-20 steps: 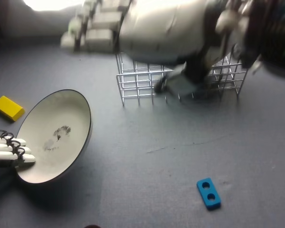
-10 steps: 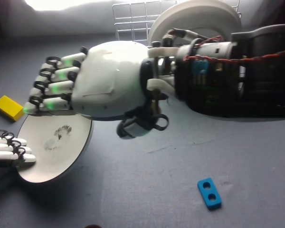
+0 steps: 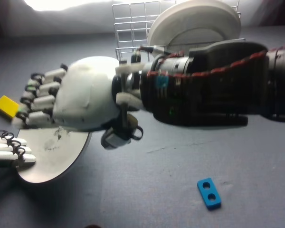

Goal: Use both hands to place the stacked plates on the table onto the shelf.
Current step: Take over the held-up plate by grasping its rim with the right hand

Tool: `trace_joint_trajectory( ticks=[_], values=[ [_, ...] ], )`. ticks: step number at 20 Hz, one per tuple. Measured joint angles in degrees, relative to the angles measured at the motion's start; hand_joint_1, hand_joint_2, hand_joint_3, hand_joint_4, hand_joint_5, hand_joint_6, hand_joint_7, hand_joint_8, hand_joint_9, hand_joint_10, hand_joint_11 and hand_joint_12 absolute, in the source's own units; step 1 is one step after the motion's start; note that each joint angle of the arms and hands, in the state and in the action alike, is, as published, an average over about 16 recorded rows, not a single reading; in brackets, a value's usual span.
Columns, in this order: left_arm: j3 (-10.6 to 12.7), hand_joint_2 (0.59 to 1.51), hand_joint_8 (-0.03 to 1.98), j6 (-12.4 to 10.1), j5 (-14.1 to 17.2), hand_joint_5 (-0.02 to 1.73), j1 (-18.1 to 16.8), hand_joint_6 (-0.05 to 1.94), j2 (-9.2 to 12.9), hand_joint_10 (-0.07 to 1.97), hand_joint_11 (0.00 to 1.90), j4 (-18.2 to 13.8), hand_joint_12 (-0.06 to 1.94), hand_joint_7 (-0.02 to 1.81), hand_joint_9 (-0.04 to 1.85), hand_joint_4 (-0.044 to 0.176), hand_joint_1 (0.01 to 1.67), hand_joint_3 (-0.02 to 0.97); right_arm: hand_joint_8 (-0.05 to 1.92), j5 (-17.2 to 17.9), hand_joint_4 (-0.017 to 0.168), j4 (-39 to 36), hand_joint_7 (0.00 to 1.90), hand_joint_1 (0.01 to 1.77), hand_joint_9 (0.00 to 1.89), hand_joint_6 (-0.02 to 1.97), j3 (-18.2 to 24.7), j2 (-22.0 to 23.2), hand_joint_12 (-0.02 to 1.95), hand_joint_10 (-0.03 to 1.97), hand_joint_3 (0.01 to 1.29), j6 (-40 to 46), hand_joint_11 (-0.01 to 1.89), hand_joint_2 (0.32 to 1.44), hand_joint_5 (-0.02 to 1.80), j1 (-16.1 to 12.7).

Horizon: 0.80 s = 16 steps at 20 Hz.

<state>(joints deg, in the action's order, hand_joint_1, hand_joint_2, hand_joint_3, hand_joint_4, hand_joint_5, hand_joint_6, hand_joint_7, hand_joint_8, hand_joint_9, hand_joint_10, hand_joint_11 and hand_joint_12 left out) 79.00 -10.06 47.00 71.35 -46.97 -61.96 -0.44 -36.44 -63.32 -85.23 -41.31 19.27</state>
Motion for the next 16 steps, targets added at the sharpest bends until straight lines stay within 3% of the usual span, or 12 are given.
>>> trace_joint_trajectory(
  ticks=[9, 16],
  values=[
    [0.1, 1.031, -0.01, 0.0, 0.1, 0.02, 0.0, 0.02, 0.0, -0.06, 0.02, -0.1, 0.01, -0.01, -0.03, -0.002, 0.01, 0.020, 0.01, 0.4, 0.000, 0.1, 0.02, 1.30, 0.02, 0.03, -6.2, -4.2, 0.00, 0.01, 0.01, -0.4, 0.01, 0.95, 0.02, 3.3],
    [0.2, 1.032, -0.01, 0.0, 0.2, 0.02, -0.2, 0.02, -0.2, -0.06, 0.02, -0.3, 0.01, -0.01, -0.03, -0.002, 0.01, 0.020, 0.01, 1.9, 0.000, 1.4, 0.02, 1.29, 0.02, 0.03, -12.6, -8.6, 0.00, 0.01, 0.01, -0.5, 0.01, 0.96, 0.03, 4.3]
  ],
)
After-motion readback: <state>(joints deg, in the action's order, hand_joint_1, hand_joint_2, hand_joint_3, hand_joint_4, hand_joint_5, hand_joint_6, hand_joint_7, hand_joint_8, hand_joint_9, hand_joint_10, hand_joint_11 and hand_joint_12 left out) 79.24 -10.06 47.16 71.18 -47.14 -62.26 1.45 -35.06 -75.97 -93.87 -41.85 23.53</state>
